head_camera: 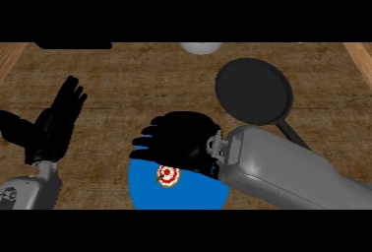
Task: Pick the cupcake from the plate and place it in the pan
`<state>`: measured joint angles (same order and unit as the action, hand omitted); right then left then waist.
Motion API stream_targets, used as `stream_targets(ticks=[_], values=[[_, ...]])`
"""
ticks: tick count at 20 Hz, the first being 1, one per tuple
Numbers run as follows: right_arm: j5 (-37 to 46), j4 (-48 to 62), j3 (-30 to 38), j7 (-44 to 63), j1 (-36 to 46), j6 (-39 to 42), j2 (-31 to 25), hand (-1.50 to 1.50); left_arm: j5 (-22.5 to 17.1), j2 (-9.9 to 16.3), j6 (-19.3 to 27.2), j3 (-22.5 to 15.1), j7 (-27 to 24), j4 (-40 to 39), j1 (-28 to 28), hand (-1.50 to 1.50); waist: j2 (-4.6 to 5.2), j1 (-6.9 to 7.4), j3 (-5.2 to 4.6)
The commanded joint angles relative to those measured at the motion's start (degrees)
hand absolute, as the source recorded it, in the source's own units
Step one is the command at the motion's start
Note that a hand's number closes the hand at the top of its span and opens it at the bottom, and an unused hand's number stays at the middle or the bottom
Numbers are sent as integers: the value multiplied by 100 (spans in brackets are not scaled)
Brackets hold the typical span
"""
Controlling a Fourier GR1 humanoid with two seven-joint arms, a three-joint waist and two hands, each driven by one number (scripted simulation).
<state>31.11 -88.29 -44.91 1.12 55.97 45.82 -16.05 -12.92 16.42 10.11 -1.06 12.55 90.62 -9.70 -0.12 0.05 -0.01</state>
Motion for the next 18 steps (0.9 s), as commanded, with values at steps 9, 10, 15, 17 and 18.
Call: stream_targets(ticks=[9,10,15,17,18], values=[[1104,-951,-15,531,-902,335,717,-150,-21,36,-403,335,-118,-190,20,0,5,3,0],[1154,-1181,80,388,-1013,545,489,-150,208,-254,-193,93,-156,-249,-67,0,5,-12,1],[1573,-695,15,1004,-874,909,1339,-150,173,-188,-274,300,-84,-347,-254,0,9,-5,-1],[1872,-604,-114,895,-1045,641,1358,-150,496,-479,-20,-9,-143,-180,-59,0,10,8,0],[2019,-157,-195,787,-986,406,1470,-150,397,-417,-127,69,-188,8,185,0,12,38,0]])
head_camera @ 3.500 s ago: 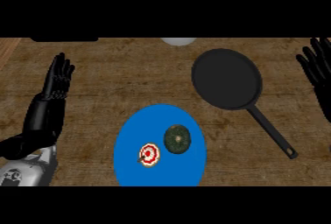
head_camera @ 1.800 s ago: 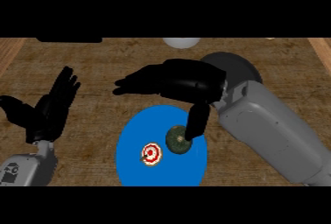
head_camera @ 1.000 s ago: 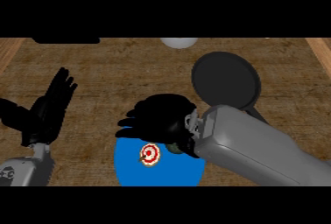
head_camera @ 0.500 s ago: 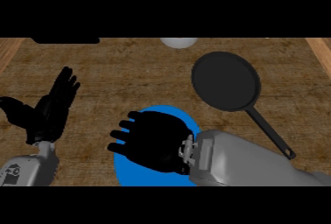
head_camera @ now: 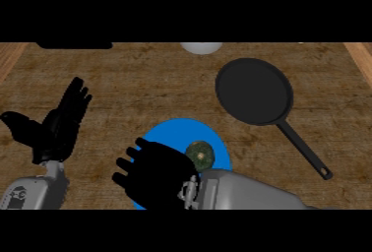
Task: Pick the cupcake from the plate and place it in the pan
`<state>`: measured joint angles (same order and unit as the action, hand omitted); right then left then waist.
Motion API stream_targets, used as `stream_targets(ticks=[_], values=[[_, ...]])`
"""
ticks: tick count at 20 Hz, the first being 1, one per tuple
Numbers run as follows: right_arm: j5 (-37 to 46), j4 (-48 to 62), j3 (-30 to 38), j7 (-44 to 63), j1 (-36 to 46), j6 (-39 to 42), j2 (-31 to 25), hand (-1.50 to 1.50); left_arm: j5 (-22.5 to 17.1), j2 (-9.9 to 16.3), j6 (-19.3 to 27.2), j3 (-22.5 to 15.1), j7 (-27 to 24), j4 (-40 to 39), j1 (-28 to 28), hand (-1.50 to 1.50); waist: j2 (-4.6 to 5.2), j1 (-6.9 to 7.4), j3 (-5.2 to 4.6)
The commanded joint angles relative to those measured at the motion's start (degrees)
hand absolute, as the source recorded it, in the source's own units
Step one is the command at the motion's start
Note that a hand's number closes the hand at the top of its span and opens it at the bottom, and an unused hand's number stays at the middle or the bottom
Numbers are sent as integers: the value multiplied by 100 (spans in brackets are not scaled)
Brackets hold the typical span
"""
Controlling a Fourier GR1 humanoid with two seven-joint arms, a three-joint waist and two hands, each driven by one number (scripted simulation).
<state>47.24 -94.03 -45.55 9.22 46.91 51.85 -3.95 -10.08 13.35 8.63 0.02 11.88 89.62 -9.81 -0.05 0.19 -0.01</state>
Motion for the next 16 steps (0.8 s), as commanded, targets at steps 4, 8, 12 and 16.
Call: stream_targets(ticks=[4,8,12,16], values=[[607,834,-32,-307,35,-340,376,-150,14,62,-96,149,198,373,138,0,3,43,0],[498,1139,-132,-318,74,-545,384,-150,397,-383,182,-174,-10,-29,-121,0,7,27,-1],[1211,1354,-190,-1005,-276,-778,188,-150,217,-160,-85,180,-37,-105,-122,0,8,5,0],[1100,1635,-339,-780,-187,-1094,391,-150,86,-85,-271,308,113,-34,-147,0,5,41,0]])
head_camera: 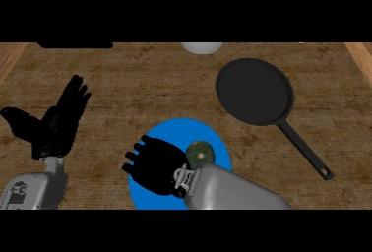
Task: Pick the cupcake from the plate and place it in the pan
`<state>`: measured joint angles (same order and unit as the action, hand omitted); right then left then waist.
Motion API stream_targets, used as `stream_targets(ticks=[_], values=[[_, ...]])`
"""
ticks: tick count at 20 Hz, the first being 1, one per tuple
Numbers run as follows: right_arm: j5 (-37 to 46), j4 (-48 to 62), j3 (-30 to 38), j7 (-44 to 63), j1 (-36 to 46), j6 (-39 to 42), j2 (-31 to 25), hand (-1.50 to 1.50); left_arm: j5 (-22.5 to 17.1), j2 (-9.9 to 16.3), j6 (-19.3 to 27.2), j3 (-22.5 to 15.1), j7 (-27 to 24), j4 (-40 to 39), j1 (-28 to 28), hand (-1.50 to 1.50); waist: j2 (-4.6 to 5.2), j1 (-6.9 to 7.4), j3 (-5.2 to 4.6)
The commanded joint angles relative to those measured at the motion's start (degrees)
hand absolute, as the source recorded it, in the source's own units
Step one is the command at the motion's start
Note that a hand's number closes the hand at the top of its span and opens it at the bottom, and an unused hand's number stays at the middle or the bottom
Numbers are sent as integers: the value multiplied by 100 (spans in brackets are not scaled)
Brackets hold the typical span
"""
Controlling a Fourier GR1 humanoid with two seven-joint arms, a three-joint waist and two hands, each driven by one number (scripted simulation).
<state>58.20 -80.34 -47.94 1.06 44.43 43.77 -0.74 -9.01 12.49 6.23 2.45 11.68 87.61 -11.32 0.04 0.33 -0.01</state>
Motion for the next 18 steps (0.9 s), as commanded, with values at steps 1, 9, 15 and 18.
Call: stream_targets(ticks=[1,9,15,18], values=[[333,140,-62,-241,-250,-270,70,-150,-42,27,-215,146,-235,-94,148,0,-3,-5,0],[-451,792,-474,99,-58,-856,73,-150,71,-141,-218,27,-107,111,290,0,0,47,0],[-701,1192,-856,-291,196,-1295,74,150,-17,5,-277,162,282,479,243,0,4,103,0],[-598,1470,-942,-622,69,-1825,74,150,239,-148,-103,70,114,136,-60,0,10,63,1]])
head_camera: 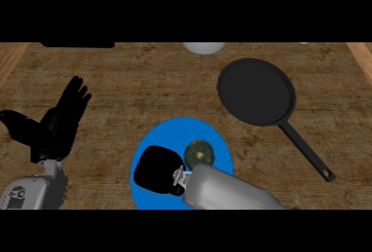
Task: Pick the cupcake from the plate and place it in the pan
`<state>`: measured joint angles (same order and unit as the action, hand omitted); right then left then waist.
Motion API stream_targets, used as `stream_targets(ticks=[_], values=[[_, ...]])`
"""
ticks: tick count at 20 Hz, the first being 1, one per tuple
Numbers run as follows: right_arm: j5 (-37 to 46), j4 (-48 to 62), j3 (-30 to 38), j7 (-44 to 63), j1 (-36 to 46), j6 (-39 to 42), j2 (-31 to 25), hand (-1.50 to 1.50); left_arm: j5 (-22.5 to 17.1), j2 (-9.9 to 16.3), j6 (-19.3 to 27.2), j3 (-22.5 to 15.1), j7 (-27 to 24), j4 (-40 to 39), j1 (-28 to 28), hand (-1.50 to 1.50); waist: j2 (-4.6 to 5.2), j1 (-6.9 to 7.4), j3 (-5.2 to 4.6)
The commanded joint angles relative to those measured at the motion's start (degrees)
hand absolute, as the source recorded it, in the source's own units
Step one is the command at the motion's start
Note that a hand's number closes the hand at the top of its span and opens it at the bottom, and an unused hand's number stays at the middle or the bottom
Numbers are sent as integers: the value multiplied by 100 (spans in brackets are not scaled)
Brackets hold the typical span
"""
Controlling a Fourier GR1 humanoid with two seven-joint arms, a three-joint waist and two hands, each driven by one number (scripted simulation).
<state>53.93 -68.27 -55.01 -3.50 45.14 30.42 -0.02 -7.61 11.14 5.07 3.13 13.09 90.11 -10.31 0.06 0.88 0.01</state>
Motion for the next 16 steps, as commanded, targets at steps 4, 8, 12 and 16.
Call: stream_targets(ticks=[4,8,12,16], values=[[11,193,-116,-277,-135,-444,2,150,-207,230,-258,312,233,247,142,0,-5,-23,-1],[-687,403,-138,-187,307,-536,2,150,147,-173,60,-68,192,255,80,0,2,17,-2],[-622,41,388,1264,-843,-755,2,150,156,-98,82,2,156,313,203,0,-49,-121,1],[-512,-203,1071,2590,-1414,-1263,2,150,-3,8,19,232,133,324,413,0,-98,-280,-1]])
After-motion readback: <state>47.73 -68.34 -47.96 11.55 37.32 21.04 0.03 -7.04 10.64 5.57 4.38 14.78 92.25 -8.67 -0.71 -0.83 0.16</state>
